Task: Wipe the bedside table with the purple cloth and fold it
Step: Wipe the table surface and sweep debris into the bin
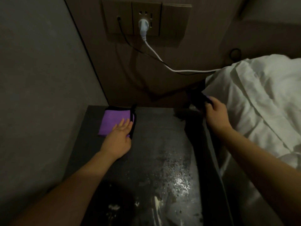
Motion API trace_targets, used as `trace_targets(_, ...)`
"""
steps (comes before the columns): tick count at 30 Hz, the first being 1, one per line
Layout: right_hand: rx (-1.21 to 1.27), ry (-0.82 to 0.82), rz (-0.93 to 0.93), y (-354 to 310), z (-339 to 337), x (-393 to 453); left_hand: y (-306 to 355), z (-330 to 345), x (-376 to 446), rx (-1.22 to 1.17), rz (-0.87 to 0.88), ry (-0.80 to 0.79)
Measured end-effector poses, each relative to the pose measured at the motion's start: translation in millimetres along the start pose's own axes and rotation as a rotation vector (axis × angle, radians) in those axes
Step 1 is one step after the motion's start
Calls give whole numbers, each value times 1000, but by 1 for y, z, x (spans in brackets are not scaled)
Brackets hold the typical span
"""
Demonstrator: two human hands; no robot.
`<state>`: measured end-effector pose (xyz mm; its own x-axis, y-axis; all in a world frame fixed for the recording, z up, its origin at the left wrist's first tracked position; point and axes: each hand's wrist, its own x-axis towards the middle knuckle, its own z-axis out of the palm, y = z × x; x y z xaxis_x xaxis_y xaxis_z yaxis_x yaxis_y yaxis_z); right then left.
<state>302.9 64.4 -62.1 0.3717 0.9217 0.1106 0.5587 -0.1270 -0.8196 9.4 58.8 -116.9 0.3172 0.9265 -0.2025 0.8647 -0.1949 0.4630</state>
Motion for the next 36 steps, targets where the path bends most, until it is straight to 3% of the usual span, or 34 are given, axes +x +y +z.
trace_targets(7,-360,-187,-65,52,28,-1,0,1,0,8,7,17)
trace_targets(12,-324,-255,-42,55,38,-19,-5,0,1,18,0,5)
trace_targets(20,-247,-416,-232,37,59,-109,-3,-3,1,21,-12,-19)
trace_targets(25,-180,-495,-229,35,55,-164,1,-7,0,35,-14,-52)
trace_targets(30,-54,-593,-156,33,46,-202,4,-11,-2,11,-7,-74)
trace_targets(36,280,-385,205,13,30,-146,0,-18,3,-67,-23,-105)
